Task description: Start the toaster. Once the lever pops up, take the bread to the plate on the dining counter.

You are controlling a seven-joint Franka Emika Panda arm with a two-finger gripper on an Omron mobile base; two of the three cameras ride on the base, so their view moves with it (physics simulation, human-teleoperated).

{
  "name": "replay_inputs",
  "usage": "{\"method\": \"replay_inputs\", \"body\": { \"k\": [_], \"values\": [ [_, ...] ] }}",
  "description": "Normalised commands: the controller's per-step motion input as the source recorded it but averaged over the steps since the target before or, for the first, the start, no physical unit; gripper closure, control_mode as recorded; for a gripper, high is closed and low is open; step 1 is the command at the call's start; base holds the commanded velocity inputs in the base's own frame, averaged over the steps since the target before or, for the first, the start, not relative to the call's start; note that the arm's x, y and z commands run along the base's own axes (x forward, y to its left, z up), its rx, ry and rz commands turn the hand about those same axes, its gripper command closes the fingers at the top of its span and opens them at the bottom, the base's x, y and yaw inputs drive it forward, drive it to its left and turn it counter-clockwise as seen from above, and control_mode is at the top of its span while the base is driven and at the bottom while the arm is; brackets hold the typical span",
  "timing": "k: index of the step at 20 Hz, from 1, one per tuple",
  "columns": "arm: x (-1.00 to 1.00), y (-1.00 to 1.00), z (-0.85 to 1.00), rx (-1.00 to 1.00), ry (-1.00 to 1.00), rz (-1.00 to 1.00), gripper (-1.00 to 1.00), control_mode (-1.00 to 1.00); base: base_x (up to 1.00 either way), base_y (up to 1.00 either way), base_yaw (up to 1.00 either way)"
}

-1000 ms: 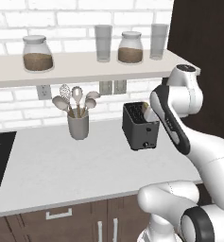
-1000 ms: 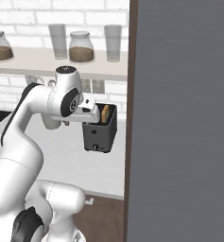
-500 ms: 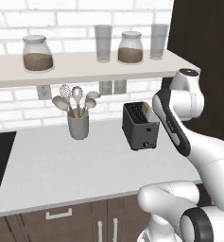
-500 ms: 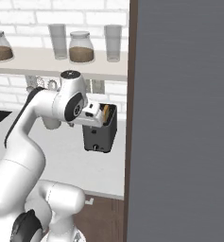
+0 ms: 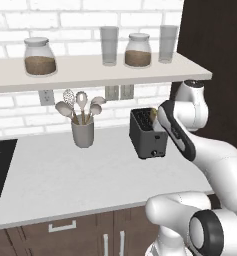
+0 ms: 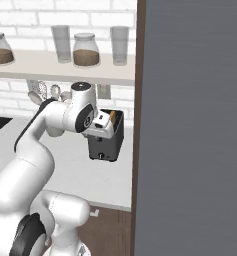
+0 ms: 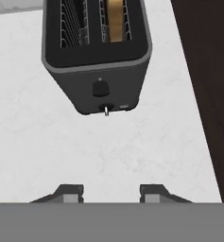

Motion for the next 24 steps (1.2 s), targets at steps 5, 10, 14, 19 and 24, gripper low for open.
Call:
{"method": "replay_inputs", "body": {
  "k": [5,10,14,19,24],
  "values": [
    [0.35,0.11,-0.45,0.00,0.00,-0.03,1.00,-1.00,0.00,0.00,0.00],
    [0.26,0.05,-0.19,0.00,0.00,-0.02,1.00,-1.00,0.00,0.00,0.00],
    [0.36,0.01,-0.07,0.00,0.00,0.00,1.00,-1.00,0.00,0.00,0.00],
    [0.35,0.01,-0.02,0.01,0.00,0.00,1.00,-1.00,0.00,0.00,0.00],
    [0.45,0.00,-0.04,0.00,0.00,0.00,1.00,-1.00,0.00,0.00,0.00]
  ]
}}
